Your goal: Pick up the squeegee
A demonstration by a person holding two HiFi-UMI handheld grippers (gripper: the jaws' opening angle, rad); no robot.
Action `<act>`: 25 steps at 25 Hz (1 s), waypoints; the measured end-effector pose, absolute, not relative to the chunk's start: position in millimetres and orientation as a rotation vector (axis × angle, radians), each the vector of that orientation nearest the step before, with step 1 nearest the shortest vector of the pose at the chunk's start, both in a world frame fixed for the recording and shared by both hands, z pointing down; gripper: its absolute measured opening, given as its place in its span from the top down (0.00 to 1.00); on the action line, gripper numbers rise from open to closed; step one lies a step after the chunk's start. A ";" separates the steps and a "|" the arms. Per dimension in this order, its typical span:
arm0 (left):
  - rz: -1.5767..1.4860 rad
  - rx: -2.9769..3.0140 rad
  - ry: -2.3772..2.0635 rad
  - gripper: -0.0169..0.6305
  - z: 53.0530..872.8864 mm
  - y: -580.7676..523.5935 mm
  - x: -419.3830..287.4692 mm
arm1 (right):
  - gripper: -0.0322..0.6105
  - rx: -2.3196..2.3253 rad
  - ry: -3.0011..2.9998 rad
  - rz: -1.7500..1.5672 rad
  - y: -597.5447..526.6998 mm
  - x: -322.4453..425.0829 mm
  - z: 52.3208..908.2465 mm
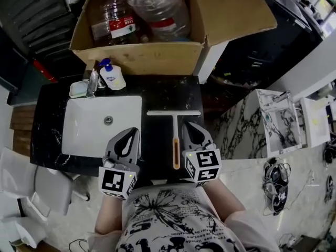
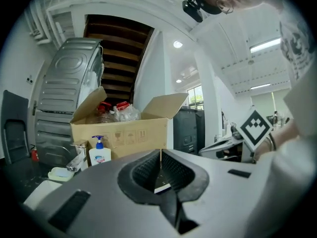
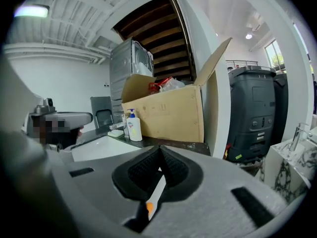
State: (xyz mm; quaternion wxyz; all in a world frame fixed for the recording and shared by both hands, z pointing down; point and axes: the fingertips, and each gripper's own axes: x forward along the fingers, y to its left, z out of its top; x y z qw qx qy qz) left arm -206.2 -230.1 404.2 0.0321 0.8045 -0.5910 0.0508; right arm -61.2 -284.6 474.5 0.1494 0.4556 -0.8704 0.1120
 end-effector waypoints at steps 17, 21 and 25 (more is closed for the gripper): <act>0.227 2.602 -1.513 0.95 450.4 -274.8 -264.0 | 0.78 1.410 -2.058 0.528 -307.5 -80.9 575.3; 0.277 2.568 -1.427 0.95 473.8 -275.7 -265.8 | 0.76 1.400 -1.990 0.585 -308.7 -80.0 598.0; 0.284 2.557 -1.405 0.95 484.9 -280.1 -266.2 | 0.75 1.395 -1.928 0.628 -310.0 -78.4 615.9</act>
